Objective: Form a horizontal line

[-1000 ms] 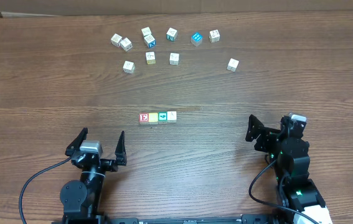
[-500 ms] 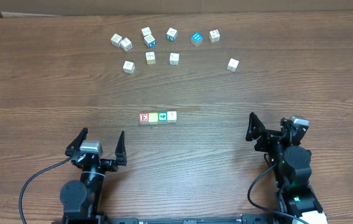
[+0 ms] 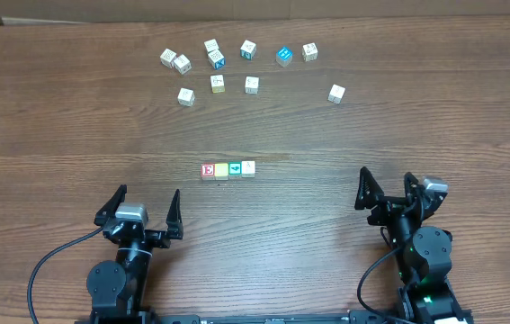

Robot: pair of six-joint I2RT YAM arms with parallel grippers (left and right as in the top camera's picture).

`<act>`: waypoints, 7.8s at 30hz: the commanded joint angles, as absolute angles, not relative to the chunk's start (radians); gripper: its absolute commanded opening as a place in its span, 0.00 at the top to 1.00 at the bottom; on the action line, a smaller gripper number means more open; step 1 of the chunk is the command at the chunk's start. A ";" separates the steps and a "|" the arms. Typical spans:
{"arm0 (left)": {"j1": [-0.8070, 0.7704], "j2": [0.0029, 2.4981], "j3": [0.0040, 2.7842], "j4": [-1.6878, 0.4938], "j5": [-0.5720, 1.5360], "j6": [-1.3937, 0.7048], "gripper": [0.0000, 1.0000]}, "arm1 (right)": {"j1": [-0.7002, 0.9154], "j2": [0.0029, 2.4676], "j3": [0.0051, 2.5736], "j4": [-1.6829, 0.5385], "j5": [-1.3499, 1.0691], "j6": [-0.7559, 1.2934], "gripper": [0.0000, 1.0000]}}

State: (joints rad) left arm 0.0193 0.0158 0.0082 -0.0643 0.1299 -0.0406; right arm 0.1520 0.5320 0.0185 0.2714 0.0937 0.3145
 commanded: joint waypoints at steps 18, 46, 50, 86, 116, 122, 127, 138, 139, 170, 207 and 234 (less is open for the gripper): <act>0.019 0.004 0.005 -0.068 0.123 -0.014 0.01 | 0.150 0.328 0.008 -0.064 0.181 0.279 0.00; 0.019 0.004 0.005 -0.068 0.123 -0.014 0.01 | 0.077 0.126 0.008 -0.081 -0.081 0.098 0.00; 0.019 0.004 0.005 -0.068 0.123 -0.014 0.00 | 0.077 0.100 0.008 -0.081 -0.078 0.073 0.00; 0.019 0.004 0.005 -0.068 0.123 -0.014 0.00 | 0.076 0.003 0.008 -0.077 -0.096 -0.106 0.00; 0.019 0.004 0.005 -0.068 0.123 -0.014 0.00 | 0.076 0.003 0.008 -0.077 -0.096 -0.106 0.00; 0.019 0.004 0.005 -0.067 0.123 -0.014 0.00 | 0.076 0.003 0.008 -0.077 -0.096 -0.106 0.00; 0.019 0.004 0.005 -0.068 0.123 -0.014 0.00 | 0.076 0.003 0.008 -0.077 -0.096 -0.106 0.00; 0.019 0.004 0.005 -0.068 0.123 -0.014 0.00 | 0.076 0.003 0.008 -0.077 -0.096 -0.106 0.00; 0.019 0.004 0.005 -0.068 0.123 -0.014 0.01 | 0.076 0.003 0.008 -0.077 -0.096 -0.106 0.00; 0.019 0.004 0.005 -0.068 0.123 -0.014 0.00 | 0.076 0.003 0.008 -0.077 -0.096 -0.106 0.00; 0.019 0.004 0.005 -0.068 0.123 -0.014 0.00 | 0.076 0.003 0.008 -0.077 -0.096 -0.106 0.00; 0.019 0.004 0.005 -0.067 0.123 -0.014 0.00 | 0.076 0.003 0.008 -0.077 -0.096 -0.106 0.00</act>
